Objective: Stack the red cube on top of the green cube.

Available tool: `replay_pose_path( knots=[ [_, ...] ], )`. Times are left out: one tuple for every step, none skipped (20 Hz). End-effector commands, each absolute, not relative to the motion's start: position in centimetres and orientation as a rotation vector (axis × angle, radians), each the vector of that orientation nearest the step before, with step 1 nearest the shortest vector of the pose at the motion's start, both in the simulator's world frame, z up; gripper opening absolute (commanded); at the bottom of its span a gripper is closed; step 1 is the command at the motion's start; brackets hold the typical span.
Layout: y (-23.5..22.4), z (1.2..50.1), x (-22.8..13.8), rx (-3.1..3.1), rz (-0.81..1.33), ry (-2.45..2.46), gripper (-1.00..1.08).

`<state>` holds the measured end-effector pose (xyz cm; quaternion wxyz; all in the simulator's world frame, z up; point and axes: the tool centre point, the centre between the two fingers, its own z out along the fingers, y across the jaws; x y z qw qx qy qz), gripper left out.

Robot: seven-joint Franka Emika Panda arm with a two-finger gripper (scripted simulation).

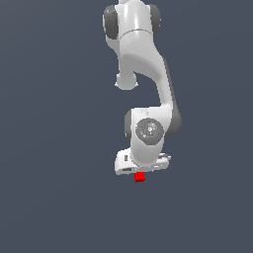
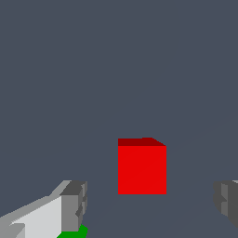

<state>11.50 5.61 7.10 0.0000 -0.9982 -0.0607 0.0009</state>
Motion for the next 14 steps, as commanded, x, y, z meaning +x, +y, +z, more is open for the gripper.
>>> replay_pose_path(
  knots=[
    [5.6,7.0,11.7,-3.136,0.001,-0.192,1.00],
    [5.6,7.0,11.7,-3.136,0.001,-0.192,1.00],
    [5.7,7.1,11.6,-3.136,0.001,-0.192,1.00],
    [5.7,7.0,11.6,-3.136,0.001,-0.192,1.00],
    [5.7,6.9,11.6,-3.136,0.001,-0.192,1.00],
    [5.7,6.7,11.6,-3.136,0.001,-0.192,1.00],
    [5.7,6.5,11.6,-3.136,0.001,-0.192,1.00],
    [5.6,6.1,11.7,-3.136,0.001,-0.192,1.00],
    [5.7,5.7,11.7,-3.136,0.001,-0.193,1.00],
    [5.7,5.2,11.7,-3.136,0.001,-0.193,1.00],
    [5.7,4.6,11.7,-3.136,0.001,-0.193,1.00],
    [5.7,4.0,11.7,-3.136,0.001,-0.194,1.00],
    [5.7,3.4,11.7,-3.136,0.001,-0.194,1.00],
    [5.7,3.0,11.7,-3.136,0.001,-0.194,1.00]
  ],
)
